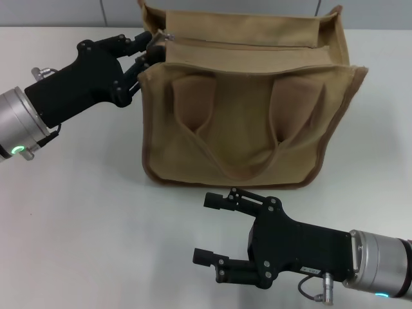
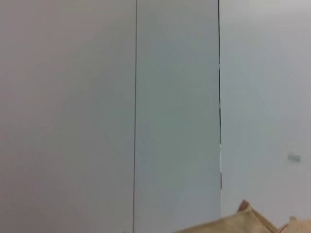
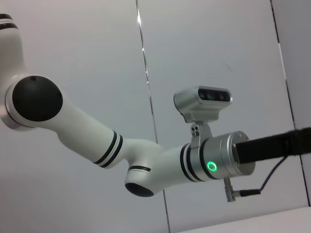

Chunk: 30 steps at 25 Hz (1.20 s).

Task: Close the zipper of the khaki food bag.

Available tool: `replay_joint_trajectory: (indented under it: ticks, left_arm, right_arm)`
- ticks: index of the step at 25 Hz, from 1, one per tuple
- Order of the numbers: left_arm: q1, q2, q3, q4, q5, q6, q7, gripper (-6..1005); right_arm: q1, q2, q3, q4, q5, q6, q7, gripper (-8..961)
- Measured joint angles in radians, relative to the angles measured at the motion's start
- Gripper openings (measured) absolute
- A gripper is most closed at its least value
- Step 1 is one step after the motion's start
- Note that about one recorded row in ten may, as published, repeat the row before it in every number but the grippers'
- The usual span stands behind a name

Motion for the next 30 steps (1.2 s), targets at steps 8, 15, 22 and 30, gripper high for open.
replay_joint_trajectory:
  ticks: [8,15,22,30]
  left_arm:
    - [0.008,0.000,0.005,-0.002,-0.033,0.008,-0.002,170]
    - [0.008,0.000,0.002,-0.004,-0.034,0.009,-0.003,35]
    - [0.013,0.001,0.006,-0.020,-0.046,-0.002,0.023,49]
    - [0.036,0.007,0.006,-0.003,-0.033,-0.013,0.020,64]
  right_arm:
    - [0.000,0.000,0.000,0.000,0.000,0.000,0.000,790]
    - [0.000,0.000,0.000,0.000,0.000,-0.003,0.000,790]
    - [-0.006,0.000,0.001,0.007,0.000,-0.010,-0.021,791]
    - [-0.008,0.000,0.002,0.009,0.000,-0.004,-0.024,791]
